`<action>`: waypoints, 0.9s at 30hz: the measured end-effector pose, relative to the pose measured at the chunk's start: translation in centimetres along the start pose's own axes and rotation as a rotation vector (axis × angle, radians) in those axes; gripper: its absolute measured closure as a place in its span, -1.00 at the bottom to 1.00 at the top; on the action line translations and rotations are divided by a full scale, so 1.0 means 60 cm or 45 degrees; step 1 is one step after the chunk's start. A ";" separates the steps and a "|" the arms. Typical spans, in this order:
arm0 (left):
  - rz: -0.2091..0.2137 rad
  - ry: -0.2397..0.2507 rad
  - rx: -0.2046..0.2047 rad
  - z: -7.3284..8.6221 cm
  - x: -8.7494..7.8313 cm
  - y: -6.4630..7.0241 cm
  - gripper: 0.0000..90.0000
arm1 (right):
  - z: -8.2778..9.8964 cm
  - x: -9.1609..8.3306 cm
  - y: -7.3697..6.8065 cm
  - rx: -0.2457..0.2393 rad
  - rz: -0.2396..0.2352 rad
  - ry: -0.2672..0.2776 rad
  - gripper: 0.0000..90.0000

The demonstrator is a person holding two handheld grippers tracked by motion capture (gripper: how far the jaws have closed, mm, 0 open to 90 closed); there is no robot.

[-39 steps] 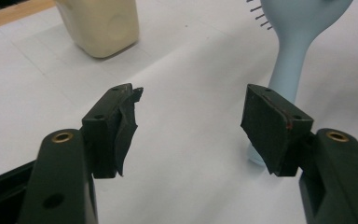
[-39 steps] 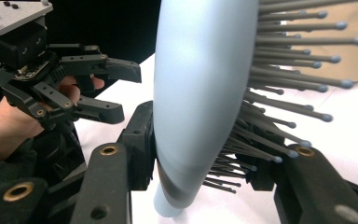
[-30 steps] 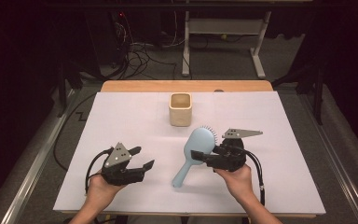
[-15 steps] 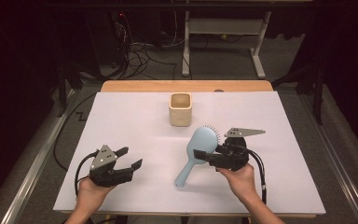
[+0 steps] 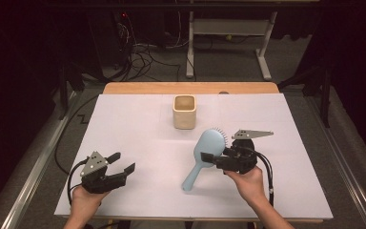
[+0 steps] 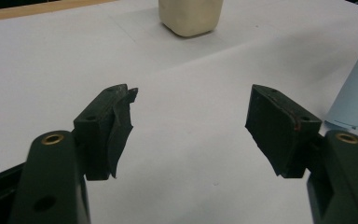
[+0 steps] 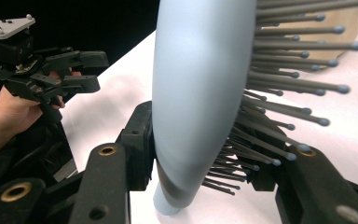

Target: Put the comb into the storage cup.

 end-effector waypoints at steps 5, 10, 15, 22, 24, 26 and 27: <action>-0.022 0.012 -0.017 0.008 -0.005 -0.013 -0.31 | -0.003 -0.005 0.005 0.005 0.011 0.006 0.19; -0.056 0.015 -0.033 0.017 -0.006 -0.026 -0.31 | -0.009 -0.013 0.009 0.007 0.026 0.016 0.18; -0.083 0.004 -0.046 0.030 -0.003 -0.037 -0.31 | -0.018 -0.021 0.018 0.015 0.050 0.036 0.18; -0.077 -0.004 -0.096 0.040 0.000 -0.044 -0.31 | -0.029 -0.030 0.028 0.017 0.079 0.056 0.18; -0.081 -0.005 -0.099 0.041 0.001 -0.046 -0.31 | -0.031 -0.032 0.030 0.019 0.086 0.058 0.18; -0.088 -0.004 -0.097 0.041 0.002 -0.048 -0.31 | -0.033 -0.032 0.033 0.023 0.092 0.060 0.18; -0.091 -0.002 -0.097 0.041 0.002 -0.049 -0.31 | -0.034 -0.032 0.034 0.022 0.095 0.062 0.18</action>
Point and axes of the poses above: each handheld gripper's, and its own axes: x roughly forward along the jaws, z roughly out of its underside, y roughly to its right, the point moved 7 cm from there along x, roughly forward along the jaws, and after that the axes turned 6 degrees about y, right-handed, at the moved point
